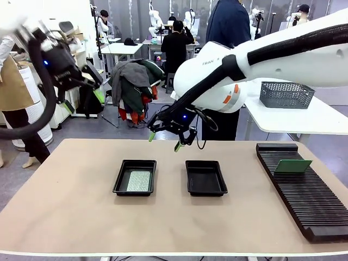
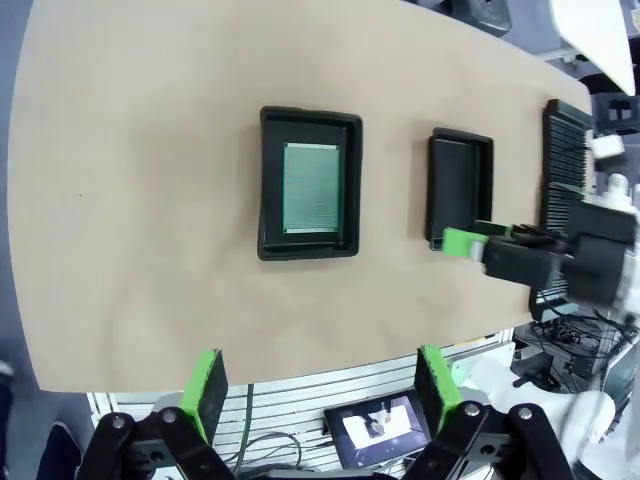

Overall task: Inspect and transfer BCBs to ESD trays.
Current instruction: Pick up the ESD tray and place it on the left side of the table.

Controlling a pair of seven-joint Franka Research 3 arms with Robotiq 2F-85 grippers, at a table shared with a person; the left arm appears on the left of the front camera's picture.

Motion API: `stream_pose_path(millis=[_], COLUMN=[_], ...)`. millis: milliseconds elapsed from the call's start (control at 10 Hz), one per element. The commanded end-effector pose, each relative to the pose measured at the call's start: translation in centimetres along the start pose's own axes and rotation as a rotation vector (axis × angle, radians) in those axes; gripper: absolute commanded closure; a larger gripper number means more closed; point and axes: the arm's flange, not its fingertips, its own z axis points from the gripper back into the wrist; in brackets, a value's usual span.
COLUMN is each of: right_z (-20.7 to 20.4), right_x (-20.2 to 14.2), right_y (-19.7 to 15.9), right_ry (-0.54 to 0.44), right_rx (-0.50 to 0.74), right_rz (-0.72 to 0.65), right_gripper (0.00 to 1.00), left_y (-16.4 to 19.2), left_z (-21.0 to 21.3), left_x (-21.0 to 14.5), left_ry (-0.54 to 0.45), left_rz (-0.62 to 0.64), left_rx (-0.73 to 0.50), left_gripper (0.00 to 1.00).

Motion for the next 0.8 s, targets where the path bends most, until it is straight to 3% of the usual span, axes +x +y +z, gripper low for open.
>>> stream_pose_path(millis=[0, 700], right_z=[0.9, 3.6], right_x=[-0.8, -0.9], right_y=[-2.5, -8.2], right_ry=[0.003, 0.029], right_rx=[0.075, 0.193], right_rz=[0.005, -0.001], right_gripper=[0.00, 0.00], left_y=[-0.2, -1.7], left_z=[-3.0, -13.6], left_x=[0.7, 2.8], left_ry=[0.012, 0.083], left_rz=[0.027, 0.035], left_rx=[0.039, 0.105], left_gripper=[0.00, 0.00])
